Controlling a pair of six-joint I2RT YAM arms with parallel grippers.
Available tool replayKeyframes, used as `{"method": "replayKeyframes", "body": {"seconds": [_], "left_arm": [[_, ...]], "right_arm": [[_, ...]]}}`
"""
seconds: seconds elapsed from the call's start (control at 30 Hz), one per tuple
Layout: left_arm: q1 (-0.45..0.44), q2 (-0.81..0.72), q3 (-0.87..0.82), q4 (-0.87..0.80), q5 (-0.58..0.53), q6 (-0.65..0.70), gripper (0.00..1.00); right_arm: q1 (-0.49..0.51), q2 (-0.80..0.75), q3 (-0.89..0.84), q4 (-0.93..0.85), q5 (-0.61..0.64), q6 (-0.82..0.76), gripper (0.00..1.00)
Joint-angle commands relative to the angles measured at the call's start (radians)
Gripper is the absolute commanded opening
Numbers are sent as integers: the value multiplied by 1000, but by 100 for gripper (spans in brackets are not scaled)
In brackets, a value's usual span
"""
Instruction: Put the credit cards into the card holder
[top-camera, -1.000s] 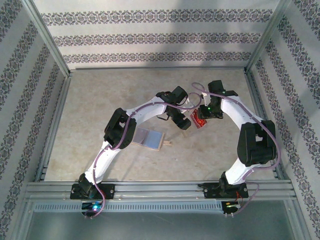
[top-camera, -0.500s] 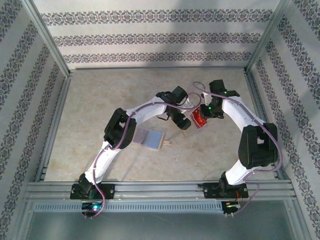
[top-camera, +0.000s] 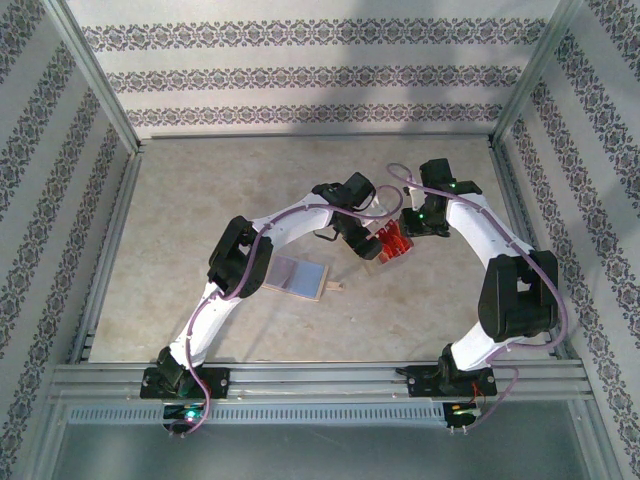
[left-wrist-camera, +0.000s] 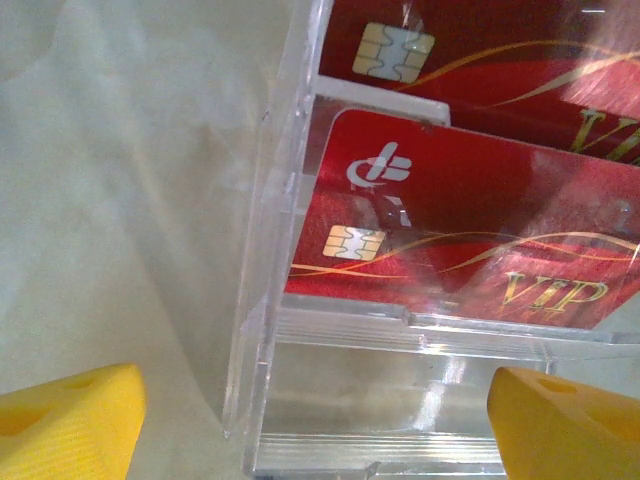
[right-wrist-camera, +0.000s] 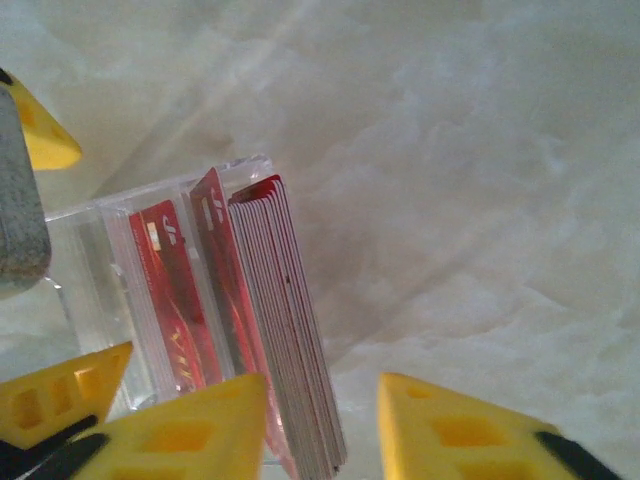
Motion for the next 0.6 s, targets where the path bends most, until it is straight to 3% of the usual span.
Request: {"method": "replayKeyframes", "body": {"seconds": [0.0, 0.37, 0.57], "left_arm": [[5, 0, -22, -90, -21, 18, 89], [34, -115, -15, -101, 46, -22, 92], [70, -177, -66, -87, 69, -44, 92]], "right_arm": [[18, 7, 10, -26, -13, -5, 43], [19, -60, -17, 0, -256, 81, 39], [71, -27, -2, -18, -244, 88, 36]]}}
